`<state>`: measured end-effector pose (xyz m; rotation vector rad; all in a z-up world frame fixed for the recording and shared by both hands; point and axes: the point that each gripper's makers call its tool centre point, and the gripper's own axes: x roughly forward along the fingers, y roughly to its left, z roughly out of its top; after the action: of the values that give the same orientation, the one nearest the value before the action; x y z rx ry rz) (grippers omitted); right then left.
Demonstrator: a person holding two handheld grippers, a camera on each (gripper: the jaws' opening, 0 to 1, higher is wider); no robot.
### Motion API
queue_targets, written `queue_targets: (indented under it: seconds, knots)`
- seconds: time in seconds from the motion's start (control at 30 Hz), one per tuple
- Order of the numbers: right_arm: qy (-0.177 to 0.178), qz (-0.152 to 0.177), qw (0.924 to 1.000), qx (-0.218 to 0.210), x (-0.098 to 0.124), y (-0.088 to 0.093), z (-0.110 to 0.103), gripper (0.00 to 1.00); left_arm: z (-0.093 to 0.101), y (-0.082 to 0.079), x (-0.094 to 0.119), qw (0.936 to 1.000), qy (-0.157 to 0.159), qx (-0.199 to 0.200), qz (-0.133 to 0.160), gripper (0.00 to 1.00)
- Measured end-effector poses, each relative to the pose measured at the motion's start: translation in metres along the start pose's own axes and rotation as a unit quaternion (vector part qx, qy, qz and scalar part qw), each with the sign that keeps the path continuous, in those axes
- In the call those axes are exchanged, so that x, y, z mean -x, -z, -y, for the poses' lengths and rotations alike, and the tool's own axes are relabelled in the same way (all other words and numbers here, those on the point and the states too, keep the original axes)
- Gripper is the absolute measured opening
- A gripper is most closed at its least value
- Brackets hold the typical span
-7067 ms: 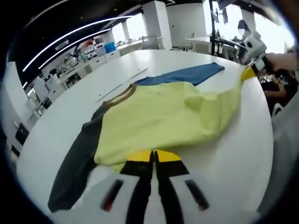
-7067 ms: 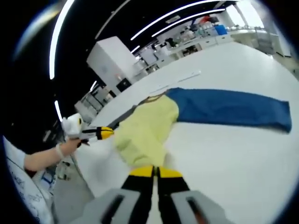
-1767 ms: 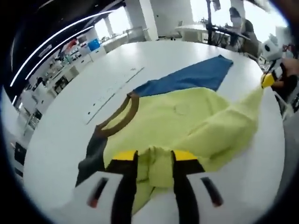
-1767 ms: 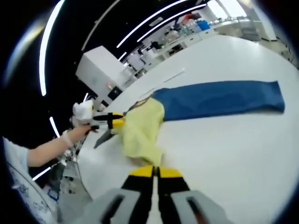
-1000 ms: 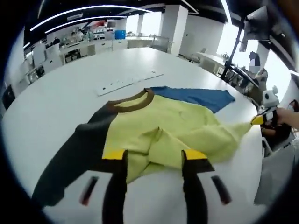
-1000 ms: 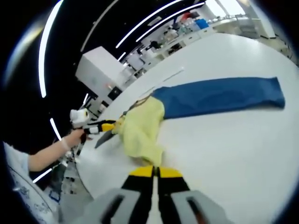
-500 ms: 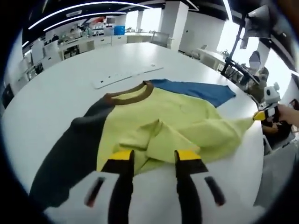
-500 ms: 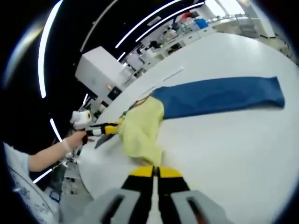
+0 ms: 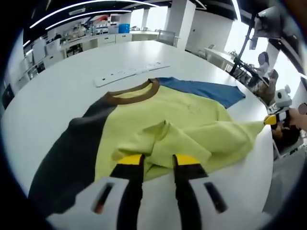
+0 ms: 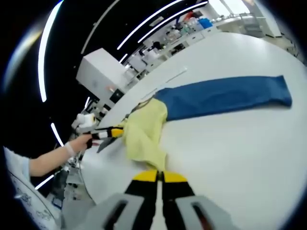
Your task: Fold the garment on the visible template until the final outline fits inside the template.
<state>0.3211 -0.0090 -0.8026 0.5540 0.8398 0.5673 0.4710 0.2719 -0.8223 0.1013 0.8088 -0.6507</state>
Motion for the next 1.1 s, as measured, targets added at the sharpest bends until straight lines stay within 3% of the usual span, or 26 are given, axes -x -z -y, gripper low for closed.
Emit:
queue_targets:
  seconds: [0.23, 0.47, 0.73, 0.9, 1.1]
  knots:
    - [0.000, 0.001, 1.0000, -0.002, 0.000, 0.001, 0.000, 0.00, -0.003, 0.004, -0.004, 1.0000, 0.001, 0.004, -0.006, 0.16]
    - [0.001, 0.000, 1.0000, -0.002, 0.000, 0.002, 0.000, 0.00, -0.004, 0.006, -0.001, 0.9999, -0.003, 0.003, -0.011, 0.00]
    - [0.000, 0.001, 1.0000, 0.001, 0.001, 0.001, -0.003, 0.00, -0.002, 0.004, 0.004, 0.9999, -0.010, 0.007, -0.006, 0.00]
    - [0.000, 0.004, 1.0000, 0.008, 0.002, -0.003, -0.003, 0.00, -0.006, -0.001, 0.017, 0.9993, -0.027, -0.024, 0.000, 0.00]
    - [-0.001, 0.003, 0.9998, 0.018, 0.002, -0.008, -0.006, 0.00, -0.010, 0.003, 0.037, 0.9992, -0.031, -0.024, 0.003, 0.00]
